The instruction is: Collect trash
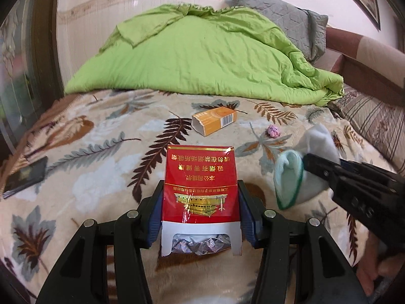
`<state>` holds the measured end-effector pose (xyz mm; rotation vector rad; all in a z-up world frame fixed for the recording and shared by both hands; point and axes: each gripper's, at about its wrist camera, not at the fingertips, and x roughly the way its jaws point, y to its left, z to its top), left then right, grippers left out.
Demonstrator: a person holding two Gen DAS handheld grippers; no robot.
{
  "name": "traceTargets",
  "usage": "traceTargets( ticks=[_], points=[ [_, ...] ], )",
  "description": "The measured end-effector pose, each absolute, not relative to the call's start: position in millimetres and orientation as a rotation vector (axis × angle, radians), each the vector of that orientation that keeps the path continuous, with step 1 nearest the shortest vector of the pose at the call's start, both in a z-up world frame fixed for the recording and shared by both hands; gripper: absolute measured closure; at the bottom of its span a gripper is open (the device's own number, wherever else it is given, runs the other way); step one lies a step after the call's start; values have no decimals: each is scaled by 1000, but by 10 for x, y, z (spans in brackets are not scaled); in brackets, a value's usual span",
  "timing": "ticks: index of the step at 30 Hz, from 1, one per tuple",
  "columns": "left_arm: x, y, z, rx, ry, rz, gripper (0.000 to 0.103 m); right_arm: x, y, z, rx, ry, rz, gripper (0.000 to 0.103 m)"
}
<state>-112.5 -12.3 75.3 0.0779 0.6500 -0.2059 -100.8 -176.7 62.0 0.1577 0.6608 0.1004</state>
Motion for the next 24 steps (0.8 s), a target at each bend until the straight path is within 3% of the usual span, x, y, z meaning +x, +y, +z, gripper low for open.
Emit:
traceTargets(
  ticks=[9, 24],
  points=[
    [-1290, -147, 795, 156, 579, -164, 52, -1513, -1897, 654, 231, 633, 128, 79],
    [-1214, -79, 765, 165, 581, -152, 52, -1451, -1824, 624, 217, 640, 126, 79]
  ],
)
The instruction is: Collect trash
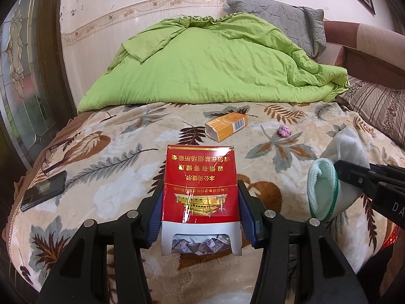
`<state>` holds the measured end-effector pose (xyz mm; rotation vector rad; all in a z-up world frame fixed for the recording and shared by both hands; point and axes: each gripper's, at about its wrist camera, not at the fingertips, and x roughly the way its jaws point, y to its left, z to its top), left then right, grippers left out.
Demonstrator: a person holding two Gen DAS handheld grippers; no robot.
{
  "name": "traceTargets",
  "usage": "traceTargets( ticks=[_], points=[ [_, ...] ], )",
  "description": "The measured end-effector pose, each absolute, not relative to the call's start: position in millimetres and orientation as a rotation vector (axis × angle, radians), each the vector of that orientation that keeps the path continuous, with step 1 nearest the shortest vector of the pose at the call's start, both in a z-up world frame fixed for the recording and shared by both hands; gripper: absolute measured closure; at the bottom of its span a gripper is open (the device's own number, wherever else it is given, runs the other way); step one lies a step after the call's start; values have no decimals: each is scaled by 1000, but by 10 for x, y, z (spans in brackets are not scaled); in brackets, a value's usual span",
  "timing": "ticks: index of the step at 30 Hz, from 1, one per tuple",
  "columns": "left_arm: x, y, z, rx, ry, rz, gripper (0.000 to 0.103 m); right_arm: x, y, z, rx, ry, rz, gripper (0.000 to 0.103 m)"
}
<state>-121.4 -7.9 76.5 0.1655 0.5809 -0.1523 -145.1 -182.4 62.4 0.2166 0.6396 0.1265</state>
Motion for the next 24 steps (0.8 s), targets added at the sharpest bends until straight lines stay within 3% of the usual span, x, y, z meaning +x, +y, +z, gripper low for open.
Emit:
traceTargets(
  ticks=[24],
  points=[
    [-1216, -94, 760, 173, 578, -151, 52, -1467, -1862, 633, 230, 626, 124, 79]
  ],
)
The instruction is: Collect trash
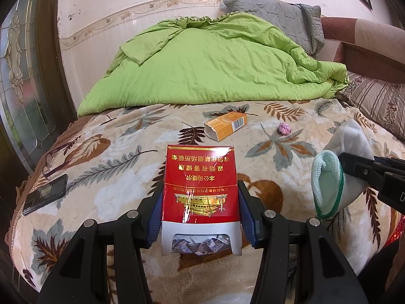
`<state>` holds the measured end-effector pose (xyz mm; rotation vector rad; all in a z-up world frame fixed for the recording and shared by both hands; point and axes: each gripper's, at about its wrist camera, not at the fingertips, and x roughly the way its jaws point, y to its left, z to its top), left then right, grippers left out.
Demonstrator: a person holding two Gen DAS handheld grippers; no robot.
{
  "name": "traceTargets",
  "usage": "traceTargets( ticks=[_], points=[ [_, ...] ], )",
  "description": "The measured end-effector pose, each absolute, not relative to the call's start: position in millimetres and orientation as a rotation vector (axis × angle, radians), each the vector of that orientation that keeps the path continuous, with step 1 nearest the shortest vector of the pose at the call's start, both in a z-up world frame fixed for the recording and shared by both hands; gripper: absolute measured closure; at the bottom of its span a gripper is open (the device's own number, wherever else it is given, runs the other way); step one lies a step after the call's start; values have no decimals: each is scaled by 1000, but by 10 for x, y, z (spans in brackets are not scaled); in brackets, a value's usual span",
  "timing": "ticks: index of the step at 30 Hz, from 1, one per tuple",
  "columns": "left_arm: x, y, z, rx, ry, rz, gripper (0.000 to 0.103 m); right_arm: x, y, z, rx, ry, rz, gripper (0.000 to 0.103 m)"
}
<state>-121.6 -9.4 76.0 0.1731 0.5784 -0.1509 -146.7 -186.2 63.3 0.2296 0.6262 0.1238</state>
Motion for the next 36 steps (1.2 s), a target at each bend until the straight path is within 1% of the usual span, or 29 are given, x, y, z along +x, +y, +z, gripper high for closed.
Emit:
traceTargets(
  ticks=[36],
  points=[
    [-1217, -100, 763, 166, 570, -175, 52, -1494, -1886, 679, 242, 607, 115, 79]
  ],
)
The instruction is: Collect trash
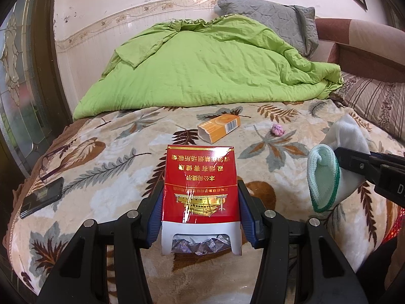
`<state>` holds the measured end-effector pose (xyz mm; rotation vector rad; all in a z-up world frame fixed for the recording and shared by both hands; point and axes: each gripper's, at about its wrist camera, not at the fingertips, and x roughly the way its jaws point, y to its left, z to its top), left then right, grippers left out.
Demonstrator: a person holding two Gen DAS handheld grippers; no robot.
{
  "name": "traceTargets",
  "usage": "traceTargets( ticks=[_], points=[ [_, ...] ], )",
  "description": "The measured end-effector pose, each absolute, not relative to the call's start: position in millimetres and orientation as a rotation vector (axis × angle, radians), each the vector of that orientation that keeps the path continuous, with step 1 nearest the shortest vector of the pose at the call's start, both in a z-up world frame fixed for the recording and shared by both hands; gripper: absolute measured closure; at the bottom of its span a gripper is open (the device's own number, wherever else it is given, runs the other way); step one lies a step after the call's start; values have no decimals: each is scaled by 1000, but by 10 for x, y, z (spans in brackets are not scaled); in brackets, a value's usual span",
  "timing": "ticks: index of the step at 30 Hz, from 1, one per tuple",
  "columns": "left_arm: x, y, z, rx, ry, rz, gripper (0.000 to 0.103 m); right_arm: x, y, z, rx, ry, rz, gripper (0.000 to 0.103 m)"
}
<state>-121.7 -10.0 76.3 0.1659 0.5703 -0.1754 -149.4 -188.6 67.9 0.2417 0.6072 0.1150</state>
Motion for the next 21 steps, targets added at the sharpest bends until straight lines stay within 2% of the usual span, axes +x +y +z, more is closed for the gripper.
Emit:
traceTargets(
  ticks=[21],
  points=[
    [-1303, -251, 740, 189, 563, -247, 52, -1761, -2011, 763, 300, 560, 82, 79]
  ],
)
